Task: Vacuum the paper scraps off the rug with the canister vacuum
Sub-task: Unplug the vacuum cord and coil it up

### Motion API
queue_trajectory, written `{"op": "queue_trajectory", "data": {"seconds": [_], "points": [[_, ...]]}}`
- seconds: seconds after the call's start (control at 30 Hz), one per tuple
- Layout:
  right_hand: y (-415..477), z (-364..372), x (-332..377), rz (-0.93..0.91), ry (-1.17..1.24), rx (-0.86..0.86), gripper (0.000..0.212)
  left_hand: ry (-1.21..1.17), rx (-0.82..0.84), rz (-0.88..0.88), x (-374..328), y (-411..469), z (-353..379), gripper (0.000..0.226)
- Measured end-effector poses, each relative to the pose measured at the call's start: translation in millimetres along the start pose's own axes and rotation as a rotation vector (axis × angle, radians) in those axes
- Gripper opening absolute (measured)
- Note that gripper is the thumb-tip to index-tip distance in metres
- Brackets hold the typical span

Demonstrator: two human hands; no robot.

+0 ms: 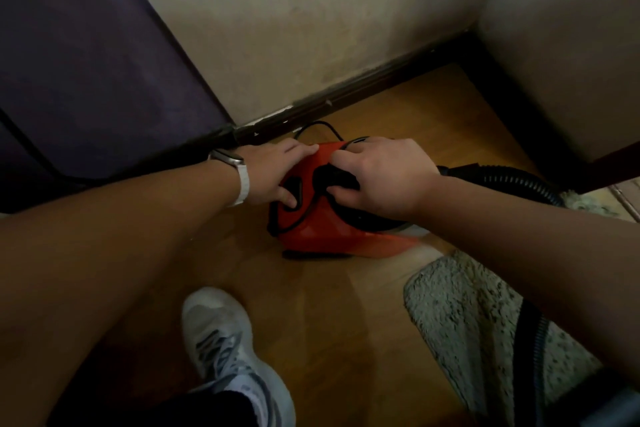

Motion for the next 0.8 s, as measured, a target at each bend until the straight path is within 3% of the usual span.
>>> {"op": "queue_trajectory", "data": {"seconds": [0.2, 0.37, 0.67, 0.8], "points": [[-1, -1, -1, 0.005, -0.011, 0.018, 0.039, 0.083, 0.051, -0.032, -8, -2, -7, 0.108], [-3, -4, 0, 0.034, -0.016, 0.068, 0.039, 0.141, 0.100, -0.013, -13, -20, -15, 0.088], [-1, -13, 7, 0.131, -0.055, 0.203, 0.039, -0.100, -0.179, -0.130, -19, -95, -36, 0.058], [0, -26, 18, 0.196, -0.098, 0.364, 0.045, -0.112, -0.268, -0.215, -25, -140, -59, 0.053]]}}
Point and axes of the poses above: each hand's wrist, its own y-axis towards the middle knuckle, its own z-axis out of the palm, x = y × z, the point moved 1 cm from there along y, towards the middle knuckle, and after that the axes turned 1 degree about y, right-handed, at the moved point
